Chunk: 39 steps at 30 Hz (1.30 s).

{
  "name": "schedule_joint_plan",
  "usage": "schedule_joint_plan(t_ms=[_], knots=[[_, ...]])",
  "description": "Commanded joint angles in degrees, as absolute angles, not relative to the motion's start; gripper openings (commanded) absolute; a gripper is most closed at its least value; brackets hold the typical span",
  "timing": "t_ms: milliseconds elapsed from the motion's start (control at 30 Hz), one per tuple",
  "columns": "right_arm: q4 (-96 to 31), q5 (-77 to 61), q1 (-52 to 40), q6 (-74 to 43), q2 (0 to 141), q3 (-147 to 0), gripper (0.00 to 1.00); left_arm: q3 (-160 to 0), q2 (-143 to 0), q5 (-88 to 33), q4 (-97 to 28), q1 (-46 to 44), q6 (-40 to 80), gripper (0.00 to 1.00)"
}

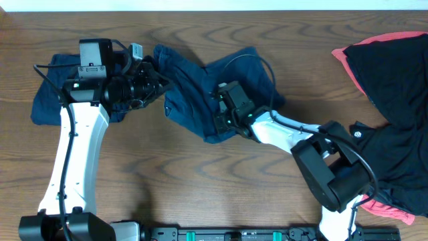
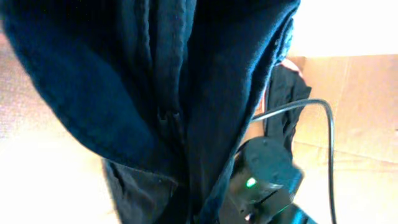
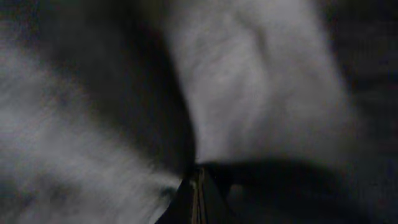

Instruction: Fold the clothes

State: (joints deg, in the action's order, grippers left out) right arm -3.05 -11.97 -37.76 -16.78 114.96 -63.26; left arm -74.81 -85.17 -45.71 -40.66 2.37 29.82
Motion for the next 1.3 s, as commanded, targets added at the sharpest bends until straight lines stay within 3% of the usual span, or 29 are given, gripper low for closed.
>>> schedule_joint_plan(t_ms=[0,433,700,900,1267], knots=[[-3.1,-17.2,-42.2,-18.5,117.8,-63.1,0.01,-76.1,-84.9,-45.7,-39.5,2.4,31.7,0.06],[-5.5,-14.3,-45.9,-18.2,116.0,-67.0,0.01,-76.0,-85.0,-40.2,-40.7,0.2,30.5,0.06],[-22.9,-2.2,-36.7,-15.6,106.8,-74.9,0.01,-76.0,-85.0,-39.2,-41.3,-3.3,29.0,0.06],[-33.2,-1.2,-28.3,-14.8,104.5,-76.0,0.01,-76.0,-85.4,-31.7,-41.2,-6.1,29.0,0.06],[-40.9,-1.0,-22.0,-12.3,108.0,-76.0,0.01,-76.0,-89.8,-30.8,-34.5,-11.9,30.7,0.06]])
